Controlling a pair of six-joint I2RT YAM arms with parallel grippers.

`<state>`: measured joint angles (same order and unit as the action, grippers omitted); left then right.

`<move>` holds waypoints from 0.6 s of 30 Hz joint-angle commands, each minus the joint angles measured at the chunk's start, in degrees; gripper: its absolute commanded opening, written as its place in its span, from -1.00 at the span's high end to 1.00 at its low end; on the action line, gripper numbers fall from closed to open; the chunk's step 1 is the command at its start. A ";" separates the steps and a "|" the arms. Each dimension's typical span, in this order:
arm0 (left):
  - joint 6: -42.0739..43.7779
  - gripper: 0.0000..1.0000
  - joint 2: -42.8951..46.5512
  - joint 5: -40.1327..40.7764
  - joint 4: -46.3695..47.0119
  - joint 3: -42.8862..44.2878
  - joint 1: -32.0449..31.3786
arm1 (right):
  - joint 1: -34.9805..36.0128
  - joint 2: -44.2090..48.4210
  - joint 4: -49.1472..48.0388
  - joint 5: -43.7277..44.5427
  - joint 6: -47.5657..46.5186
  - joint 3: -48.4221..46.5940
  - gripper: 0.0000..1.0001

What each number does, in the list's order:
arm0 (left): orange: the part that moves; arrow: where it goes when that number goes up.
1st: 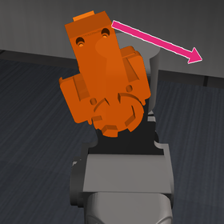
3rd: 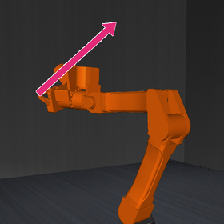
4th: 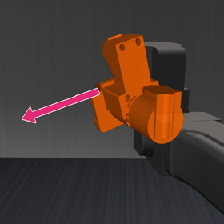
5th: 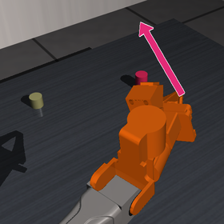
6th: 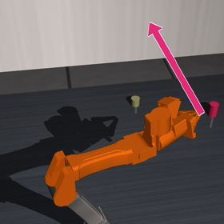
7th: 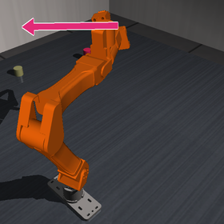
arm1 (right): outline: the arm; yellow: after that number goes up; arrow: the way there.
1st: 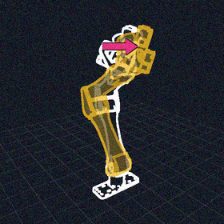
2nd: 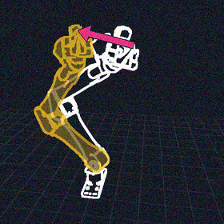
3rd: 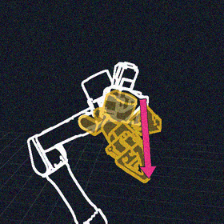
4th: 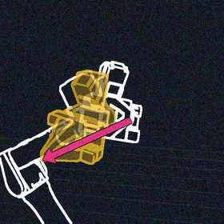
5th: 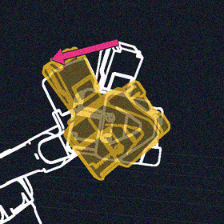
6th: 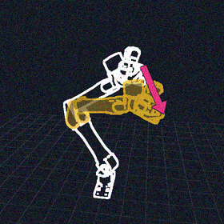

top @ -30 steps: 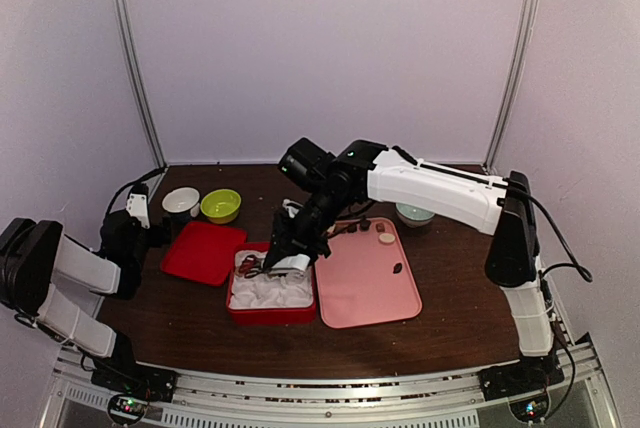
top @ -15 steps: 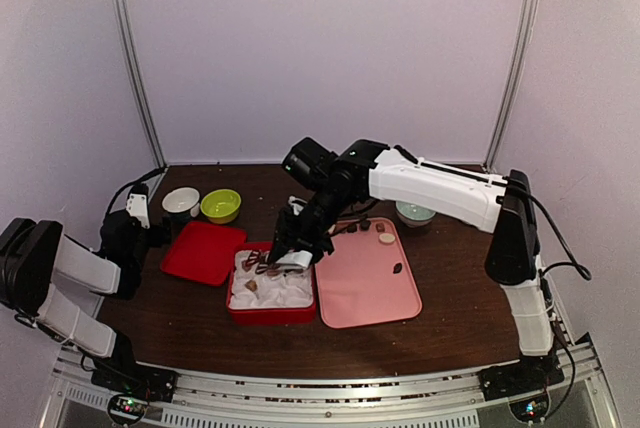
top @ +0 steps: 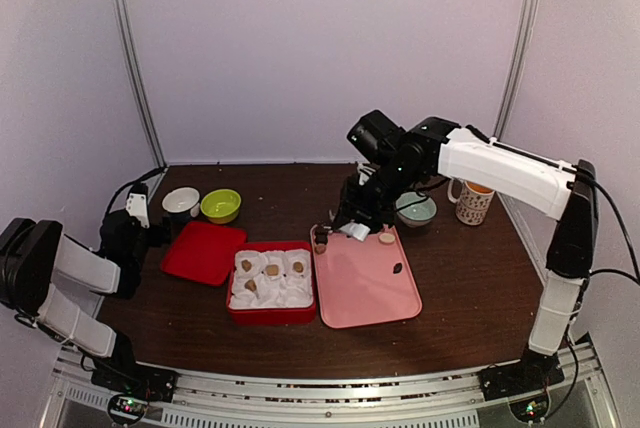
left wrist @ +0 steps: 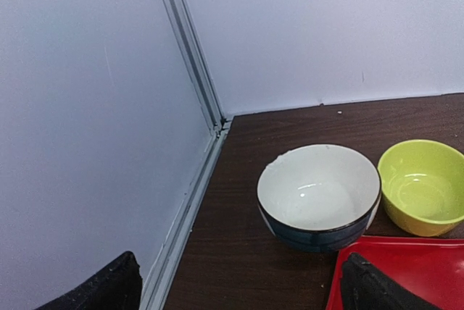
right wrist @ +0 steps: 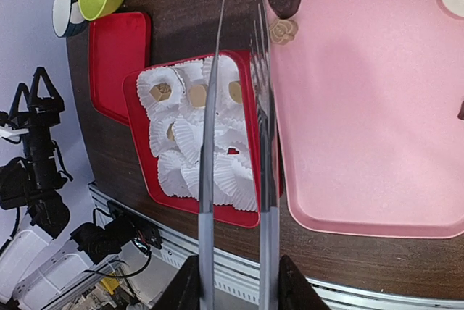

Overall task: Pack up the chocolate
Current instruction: Place the fake chocolate in the empty pocket of the box, then adjust the fake chocolate at the center of the board.

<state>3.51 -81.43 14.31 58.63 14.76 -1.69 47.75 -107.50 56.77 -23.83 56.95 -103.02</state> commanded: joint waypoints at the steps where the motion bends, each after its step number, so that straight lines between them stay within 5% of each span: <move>1: -1.10 -0.96 -0.22 -3.14 0.98 3.40 1.90 | -0.29 3.39 0.72 5.51 -1.62 3.34 0.39; 18: -1.19 -0.96 -0.22 -3.33 0.94 3.43 1.91 | -2.64 -8.71 14.41 15.75 -15.50 -11.95 0.39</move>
<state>3.05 -81.45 11.64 58.19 17.30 -0.21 45.58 -113.67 64.55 -13.23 46.15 -110.69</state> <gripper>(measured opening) 0.978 0.314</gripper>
